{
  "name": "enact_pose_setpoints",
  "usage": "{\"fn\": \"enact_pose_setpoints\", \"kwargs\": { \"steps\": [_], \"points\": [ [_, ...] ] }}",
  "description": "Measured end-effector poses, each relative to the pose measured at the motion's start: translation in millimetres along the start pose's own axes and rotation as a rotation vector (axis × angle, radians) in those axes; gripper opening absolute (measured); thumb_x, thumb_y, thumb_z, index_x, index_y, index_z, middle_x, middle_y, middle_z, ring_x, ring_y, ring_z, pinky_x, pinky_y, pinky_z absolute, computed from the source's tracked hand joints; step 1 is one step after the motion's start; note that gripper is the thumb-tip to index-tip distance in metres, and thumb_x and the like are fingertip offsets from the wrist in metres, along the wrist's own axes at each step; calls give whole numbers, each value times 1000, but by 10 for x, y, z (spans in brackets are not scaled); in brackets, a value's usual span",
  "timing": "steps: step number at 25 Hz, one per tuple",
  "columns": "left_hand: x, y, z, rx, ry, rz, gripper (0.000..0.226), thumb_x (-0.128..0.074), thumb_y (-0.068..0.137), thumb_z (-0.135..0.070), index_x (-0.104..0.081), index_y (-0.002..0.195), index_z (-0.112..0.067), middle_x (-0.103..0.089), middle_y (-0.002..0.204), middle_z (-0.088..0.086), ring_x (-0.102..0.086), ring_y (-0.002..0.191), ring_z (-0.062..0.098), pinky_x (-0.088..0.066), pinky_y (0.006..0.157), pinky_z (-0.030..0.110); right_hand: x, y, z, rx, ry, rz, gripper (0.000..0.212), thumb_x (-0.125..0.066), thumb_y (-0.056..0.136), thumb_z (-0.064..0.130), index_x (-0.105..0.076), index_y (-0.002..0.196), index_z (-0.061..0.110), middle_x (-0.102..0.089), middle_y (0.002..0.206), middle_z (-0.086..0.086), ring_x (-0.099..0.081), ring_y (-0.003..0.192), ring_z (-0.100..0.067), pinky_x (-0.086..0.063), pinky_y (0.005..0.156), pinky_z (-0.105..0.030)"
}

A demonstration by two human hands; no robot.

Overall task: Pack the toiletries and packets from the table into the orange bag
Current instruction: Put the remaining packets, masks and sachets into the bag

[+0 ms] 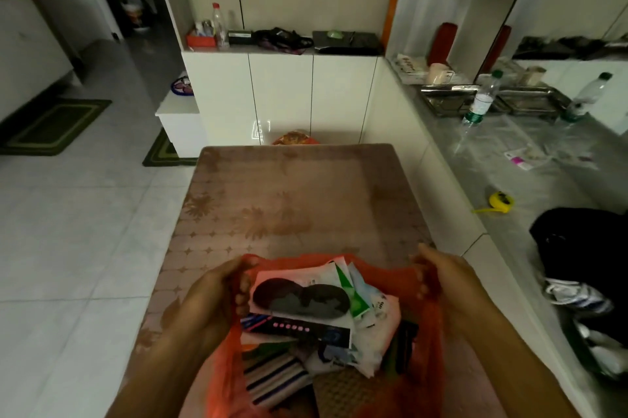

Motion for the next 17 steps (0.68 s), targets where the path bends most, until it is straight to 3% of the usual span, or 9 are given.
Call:
{"fn": "enact_pose_setpoints", "kwargs": {
  "steps": [2,8,17],
  "points": [
    [-26,96,-185,-41,45,-23,25,-40,98,-20,-60,88,-8,-44,47,0,-35,35,10,-28,33,21,-73,28,140,19,2,26,31,-48,98,26,-62,89,0,-48,49,-3,-38,35,-12,-31,40,-25],
    [-391,-227,-1021,-456,246,1,28,-39,99,-15,-61,84,-6,-42,49,2,-32,37,12,-27,37,21,-452,-204,951,227,91,239,32,-40,100,22,-61,81,6,-41,47,1,-29,36,-9,-22,38,-22],
    [-398,-796,-1685,-706,178,6,31,-39,101,-15,-62,81,-6,-38,44,-1,-28,37,11,-23,39,19,-404,-623,1656,429,157,373,33,-40,99,23,-62,81,6,-40,47,1,-28,37,-10,-23,39,-22]
  ]
}}
Point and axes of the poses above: each hand's wrist, its own y-axis towards the middle knuckle, its own x-axis out of the back of the hand, z = x × y, the point moved 7 cm from there along y, towards the middle knuckle
